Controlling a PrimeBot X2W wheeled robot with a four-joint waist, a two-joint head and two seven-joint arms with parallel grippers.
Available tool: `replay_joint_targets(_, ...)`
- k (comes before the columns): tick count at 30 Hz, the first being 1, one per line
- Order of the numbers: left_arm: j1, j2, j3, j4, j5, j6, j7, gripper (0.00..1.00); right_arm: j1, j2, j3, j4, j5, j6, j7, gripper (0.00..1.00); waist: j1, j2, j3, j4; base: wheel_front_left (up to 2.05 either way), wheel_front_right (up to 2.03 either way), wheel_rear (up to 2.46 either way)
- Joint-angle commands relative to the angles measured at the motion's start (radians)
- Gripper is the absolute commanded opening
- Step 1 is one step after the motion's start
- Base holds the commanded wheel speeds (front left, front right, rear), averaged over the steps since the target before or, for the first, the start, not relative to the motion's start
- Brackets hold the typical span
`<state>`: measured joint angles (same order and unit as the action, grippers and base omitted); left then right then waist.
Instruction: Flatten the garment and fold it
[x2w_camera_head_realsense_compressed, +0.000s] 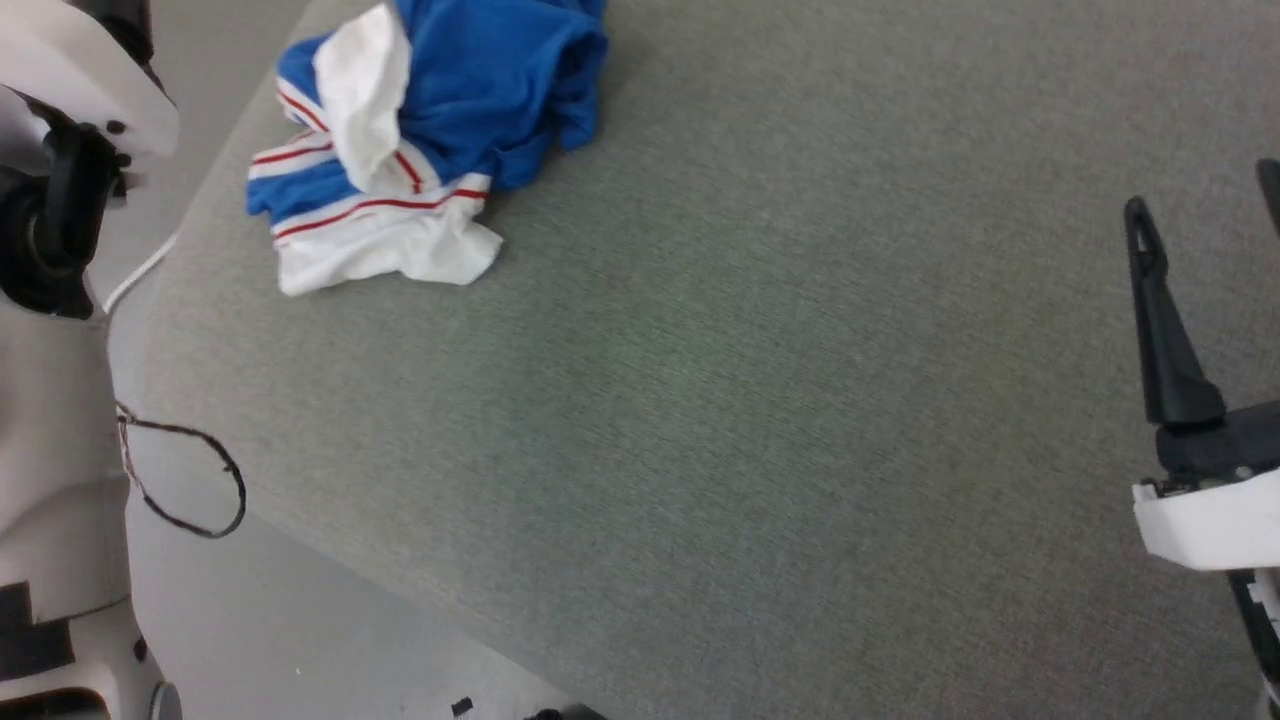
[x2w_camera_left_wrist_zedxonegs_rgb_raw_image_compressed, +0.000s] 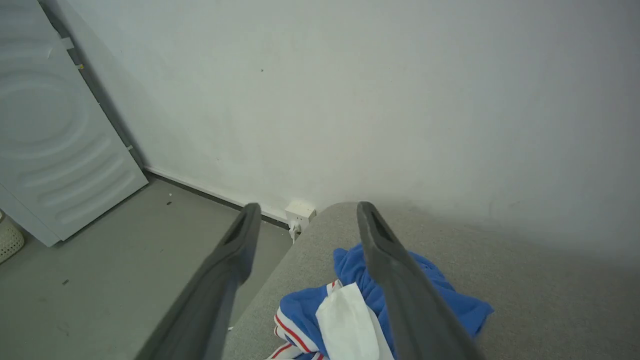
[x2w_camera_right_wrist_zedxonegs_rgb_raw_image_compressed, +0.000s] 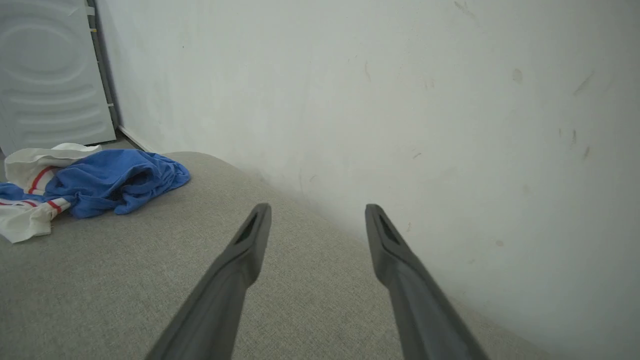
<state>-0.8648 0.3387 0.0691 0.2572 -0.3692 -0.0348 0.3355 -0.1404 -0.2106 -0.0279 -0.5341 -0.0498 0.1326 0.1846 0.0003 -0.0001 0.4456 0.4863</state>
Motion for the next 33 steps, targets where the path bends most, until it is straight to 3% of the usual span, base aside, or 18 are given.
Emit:
replay_joint_targets(1,-0.015,0.004,0.001,0.010,-0.005,-0.008,0.005,1.00,-0.013,-0.005,-0.002,-0.009,0.009,-0.002,0.002,1.00,-0.0003,0.0001,0.102,-0.083,0.00,0.00,0.00)
replay_joint_targets(11,-0.024,-0.017,-0.008,0.185,-0.078,-0.023,0.113,1.00,-0.035,-0.043,-0.022,-0.075,0.026,-0.002,0.042,1.00,-0.0003,0.0001,0.209,-0.120,0.00,0.00,0.00)
replay_joint_targets(19,-0.004,-0.013,-0.025,0.306,-0.102,-0.013,0.237,1.00,-0.053,-0.056,-0.027,-0.091,0.039,-0.002,0.061,1.00,-0.0003,0.0001,0.215,-0.148,0.00,0.00,0.00)
replay_joint_targets(20,0.000,-0.007,-0.027,0.311,-0.096,-0.011,0.232,0.46,-0.053,-0.055,-0.028,-0.090,0.041,-0.002,0.061,1.00,-0.0003,0.0001,0.212,-0.152,0.00,0.00,0.00)
replay_joint_targets(21,0.004,-0.004,-0.026,0.316,-0.094,-0.007,0.226,0.00,-0.053,-0.054,-0.029,-0.089,0.042,-0.002,0.061,1.00,-0.0003,0.0001,0.209,-0.155,0.00,0.00,0.00)
replay_joint_targets(33,-0.033,0.069,0.026,0.287,-0.084,0.012,0.074,0.00,-0.052,-0.002,-0.023,-0.029,0.055,-0.002,0.011,1.00,-0.0003,0.0001,0.109,-0.182,0.00,0.00,0.00)
